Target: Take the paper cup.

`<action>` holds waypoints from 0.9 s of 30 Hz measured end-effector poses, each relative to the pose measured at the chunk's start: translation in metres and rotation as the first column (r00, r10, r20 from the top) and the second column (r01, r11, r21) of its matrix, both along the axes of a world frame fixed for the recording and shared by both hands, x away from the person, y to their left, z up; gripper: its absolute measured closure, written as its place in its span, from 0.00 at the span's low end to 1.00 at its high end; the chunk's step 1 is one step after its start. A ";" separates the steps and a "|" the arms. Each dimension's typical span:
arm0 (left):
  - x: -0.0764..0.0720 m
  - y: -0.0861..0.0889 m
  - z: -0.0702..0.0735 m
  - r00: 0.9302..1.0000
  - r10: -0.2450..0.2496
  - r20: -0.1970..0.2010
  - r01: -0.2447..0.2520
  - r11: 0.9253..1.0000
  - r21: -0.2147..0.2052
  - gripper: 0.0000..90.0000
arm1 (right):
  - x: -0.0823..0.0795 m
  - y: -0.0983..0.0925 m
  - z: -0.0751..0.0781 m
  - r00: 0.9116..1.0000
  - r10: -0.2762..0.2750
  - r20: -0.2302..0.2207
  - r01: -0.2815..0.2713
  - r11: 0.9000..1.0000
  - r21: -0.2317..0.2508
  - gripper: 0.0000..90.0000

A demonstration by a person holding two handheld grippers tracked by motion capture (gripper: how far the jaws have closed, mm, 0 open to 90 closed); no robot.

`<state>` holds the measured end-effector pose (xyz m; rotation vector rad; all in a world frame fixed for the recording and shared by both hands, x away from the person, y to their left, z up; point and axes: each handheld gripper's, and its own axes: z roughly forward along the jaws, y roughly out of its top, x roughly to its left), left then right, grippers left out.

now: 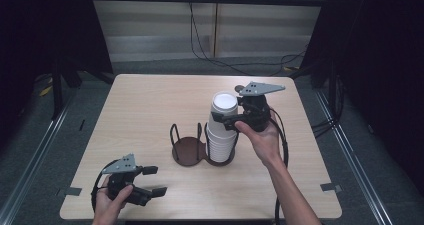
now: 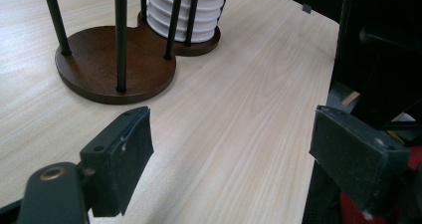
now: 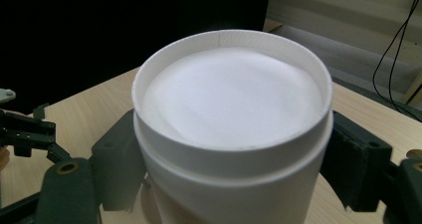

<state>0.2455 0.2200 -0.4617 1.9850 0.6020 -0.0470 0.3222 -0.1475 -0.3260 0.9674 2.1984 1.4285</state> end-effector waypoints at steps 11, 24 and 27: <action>-0.001 -0.002 -0.001 1.000 -0.008 -0.016 0.008 1.000 -0.010 0.19 | -0.002 -0.002 0.004 1.000 0.000 0.021 -0.001 1.000 0.021 0.24; -0.001 -0.003 -0.001 1.000 -0.021 -0.020 0.021 1.000 0.008 0.19 | -0.009 -0.007 0.018 0.997 -0.008 0.074 0.003 0.997 0.074 0.24; -0.001 -0.003 -0.002 0.999 -0.021 -0.024 0.021 1.000 0.005 0.18 | -0.010 -0.007 0.018 0.997 -0.009 0.078 0.002 0.996 0.090 0.24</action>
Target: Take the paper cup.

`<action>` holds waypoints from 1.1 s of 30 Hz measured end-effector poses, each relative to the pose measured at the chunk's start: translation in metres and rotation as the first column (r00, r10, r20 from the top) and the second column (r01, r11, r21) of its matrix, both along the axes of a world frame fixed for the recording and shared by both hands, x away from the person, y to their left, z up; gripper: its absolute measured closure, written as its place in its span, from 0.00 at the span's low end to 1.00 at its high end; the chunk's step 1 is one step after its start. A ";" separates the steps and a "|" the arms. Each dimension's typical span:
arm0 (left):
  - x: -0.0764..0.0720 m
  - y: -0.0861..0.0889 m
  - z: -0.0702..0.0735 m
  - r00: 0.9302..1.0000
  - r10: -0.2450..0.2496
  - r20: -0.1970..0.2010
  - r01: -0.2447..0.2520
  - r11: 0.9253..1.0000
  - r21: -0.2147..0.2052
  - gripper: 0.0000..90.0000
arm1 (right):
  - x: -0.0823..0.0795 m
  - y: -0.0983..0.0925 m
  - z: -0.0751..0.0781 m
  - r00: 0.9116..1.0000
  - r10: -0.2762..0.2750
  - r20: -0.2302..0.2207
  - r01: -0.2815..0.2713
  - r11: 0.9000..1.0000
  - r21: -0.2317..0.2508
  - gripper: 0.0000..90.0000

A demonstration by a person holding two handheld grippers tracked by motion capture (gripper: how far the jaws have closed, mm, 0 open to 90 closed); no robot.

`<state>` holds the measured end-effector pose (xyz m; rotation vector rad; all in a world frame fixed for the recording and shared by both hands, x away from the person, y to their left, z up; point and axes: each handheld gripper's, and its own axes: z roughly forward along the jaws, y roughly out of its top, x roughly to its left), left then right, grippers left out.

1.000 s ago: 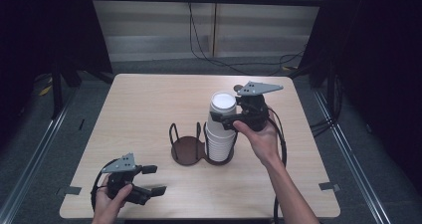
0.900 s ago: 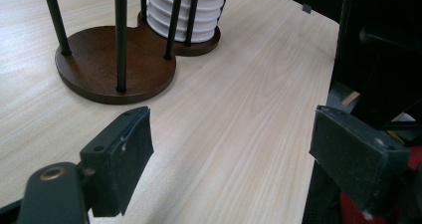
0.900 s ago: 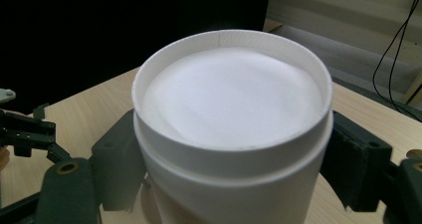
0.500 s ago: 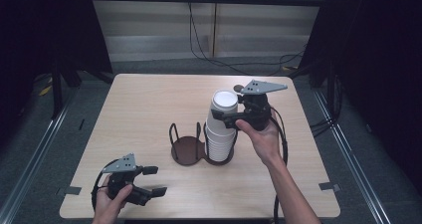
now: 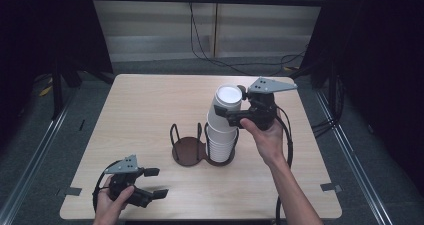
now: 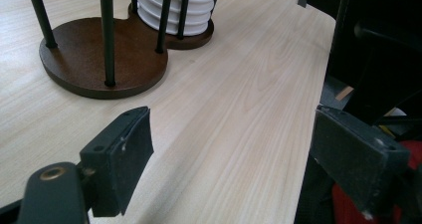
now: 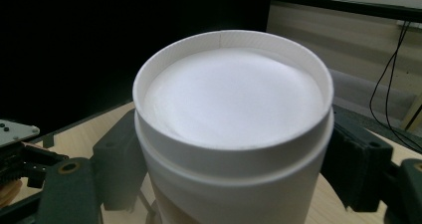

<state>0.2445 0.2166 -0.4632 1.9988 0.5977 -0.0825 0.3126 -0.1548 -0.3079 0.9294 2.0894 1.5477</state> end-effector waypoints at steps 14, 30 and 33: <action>0.000 0.000 0.000 1.000 -0.002 0.003 0.002 1.000 -0.001 0.19 | -0.003 -0.008 0.012 0.999 -0.024 0.022 0.022 0.996 0.085 0.24; 0.000 0.000 0.000 1.000 0.002 0.000 -0.002 1.000 -0.001 0.18 | -0.011 -0.016 0.031 0.998 -0.016 0.064 0.006 0.988 0.156 0.24; 0.000 0.000 -0.001 1.000 0.003 0.001 -0.003 1.000 0.002 0.18 | -0.013 -0.017 0.036 0.997 -0.017 0.074 0.005 0.987 0.161 0.24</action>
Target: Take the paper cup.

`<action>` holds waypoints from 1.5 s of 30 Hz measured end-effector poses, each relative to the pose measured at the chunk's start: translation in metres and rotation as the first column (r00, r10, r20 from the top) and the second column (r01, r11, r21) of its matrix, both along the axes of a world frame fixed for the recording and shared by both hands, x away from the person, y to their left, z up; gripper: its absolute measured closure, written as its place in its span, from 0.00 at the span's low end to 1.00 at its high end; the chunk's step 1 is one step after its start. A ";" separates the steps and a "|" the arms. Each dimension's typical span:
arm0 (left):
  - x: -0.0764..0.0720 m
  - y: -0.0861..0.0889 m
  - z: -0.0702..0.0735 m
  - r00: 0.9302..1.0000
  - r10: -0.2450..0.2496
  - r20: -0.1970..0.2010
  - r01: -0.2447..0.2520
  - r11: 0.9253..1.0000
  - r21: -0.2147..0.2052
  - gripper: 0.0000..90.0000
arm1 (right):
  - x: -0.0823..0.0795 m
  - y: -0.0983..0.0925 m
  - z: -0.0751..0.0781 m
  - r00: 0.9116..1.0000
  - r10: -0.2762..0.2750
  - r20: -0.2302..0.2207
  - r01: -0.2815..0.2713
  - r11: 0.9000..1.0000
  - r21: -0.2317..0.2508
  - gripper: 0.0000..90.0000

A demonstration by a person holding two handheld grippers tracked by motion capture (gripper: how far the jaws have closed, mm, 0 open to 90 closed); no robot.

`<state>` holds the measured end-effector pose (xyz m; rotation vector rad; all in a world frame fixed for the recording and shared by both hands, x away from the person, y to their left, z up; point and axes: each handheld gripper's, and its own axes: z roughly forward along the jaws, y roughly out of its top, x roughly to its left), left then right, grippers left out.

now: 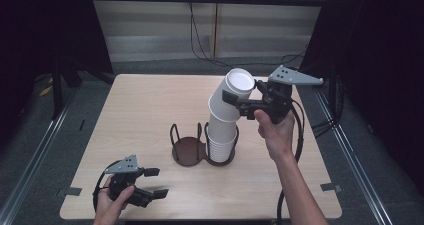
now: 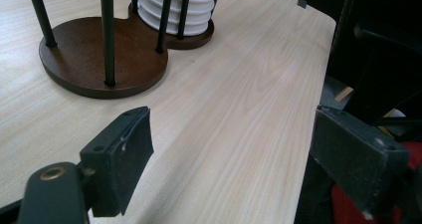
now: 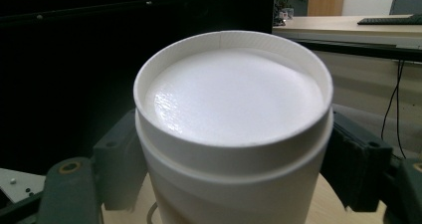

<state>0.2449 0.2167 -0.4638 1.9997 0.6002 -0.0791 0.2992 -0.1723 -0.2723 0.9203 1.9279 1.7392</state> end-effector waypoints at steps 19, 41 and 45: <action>0.005 -0.003 0.000 1.000 0.022 0.015 -0.022 1.000 -0.010 0.18 | -0.020 -0.005 0.005 0.998 0.068 0.013 -0.068 0.997 0.028 0.25; 0.013 -0.030 0.027 0.995 -0.045 0.094 0.054 0.994 -0.096 0.18 | -0.047 0.009 0.001 0.986 0.167 0.006 -0.167 0.986 0.015 0.25; 0.015 -0.030 0.034 0.994 -0.034 0.109 0.048 0.991 -0.129 0.18 | -0.047 0.013 -0.007 0.983 0.181 -0.014 -0.181 0.983 0.008 0.25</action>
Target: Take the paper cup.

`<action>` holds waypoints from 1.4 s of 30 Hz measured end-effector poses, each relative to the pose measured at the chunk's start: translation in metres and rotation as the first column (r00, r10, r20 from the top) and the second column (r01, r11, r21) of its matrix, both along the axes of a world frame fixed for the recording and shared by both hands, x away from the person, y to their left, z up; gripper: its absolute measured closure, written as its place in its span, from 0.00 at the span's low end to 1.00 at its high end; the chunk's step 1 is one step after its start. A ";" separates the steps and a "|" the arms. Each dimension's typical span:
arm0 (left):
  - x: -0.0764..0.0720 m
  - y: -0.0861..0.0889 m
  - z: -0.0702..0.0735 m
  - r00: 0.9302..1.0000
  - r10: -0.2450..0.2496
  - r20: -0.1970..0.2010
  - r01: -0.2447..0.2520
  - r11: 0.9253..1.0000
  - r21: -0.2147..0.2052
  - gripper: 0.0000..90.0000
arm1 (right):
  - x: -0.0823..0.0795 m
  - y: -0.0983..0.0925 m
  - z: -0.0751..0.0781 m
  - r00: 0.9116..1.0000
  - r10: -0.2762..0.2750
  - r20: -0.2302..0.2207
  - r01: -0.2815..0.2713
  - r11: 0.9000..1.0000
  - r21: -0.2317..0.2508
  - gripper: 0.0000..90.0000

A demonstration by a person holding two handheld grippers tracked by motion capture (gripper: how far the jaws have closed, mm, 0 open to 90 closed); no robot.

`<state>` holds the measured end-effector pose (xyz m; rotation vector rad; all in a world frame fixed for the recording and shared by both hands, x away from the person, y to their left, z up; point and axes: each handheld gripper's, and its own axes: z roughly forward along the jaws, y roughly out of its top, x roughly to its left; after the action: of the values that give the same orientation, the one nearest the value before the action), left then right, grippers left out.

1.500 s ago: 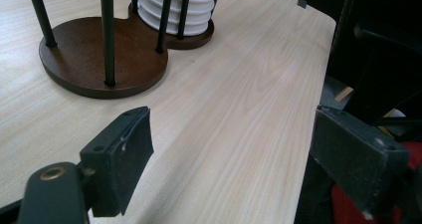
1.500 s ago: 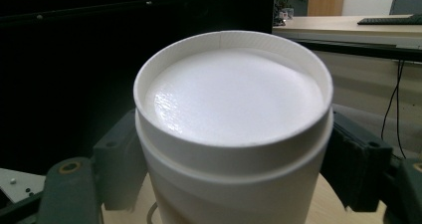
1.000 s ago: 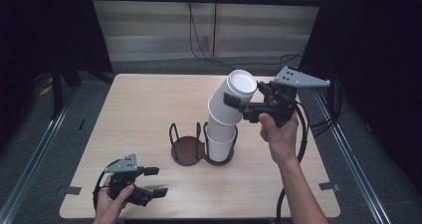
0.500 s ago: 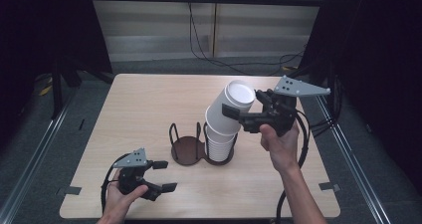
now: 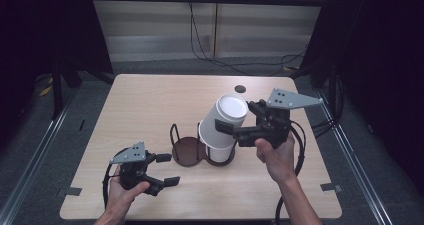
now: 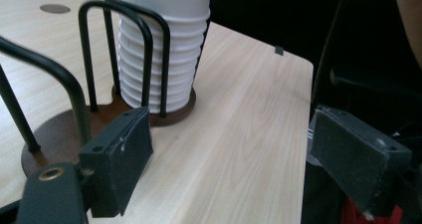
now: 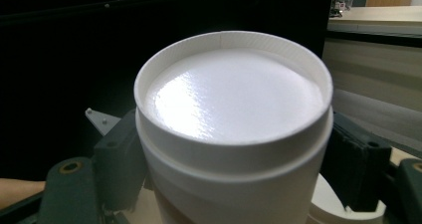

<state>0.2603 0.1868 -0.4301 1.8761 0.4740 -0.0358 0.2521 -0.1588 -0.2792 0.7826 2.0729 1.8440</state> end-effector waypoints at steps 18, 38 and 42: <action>0.005 -0.013 0.021 0.996 -0.065 0.063 0.068 0.997 -0.047 0.18 | -0.013 0.018 -0.028 0.996 0.074 -0.043 -0.076 0.996 -0.035 0.25; 0.006 -0.032 0.026 0.989 -0.113 0.091 0.121 0.989 -0.085 0.17 | -0.011 0.025 -0.067 0.987 0.108 -0.123 -0.116 0.991 -0.064 0.25; 0.008 -0.033 0.025 0.989 -0.119 0.083 0.127 0.987 -0.097 0.17 | -0.011 0.025 -0.072 0.984 0.123 -0.129 -0.131 0.990 -0.053 0.26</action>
<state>0.2683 0.1536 -0.4047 1.7968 0.2976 -0.0682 0.2409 -0.1337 -0.3507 0.7862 2.2953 1.8286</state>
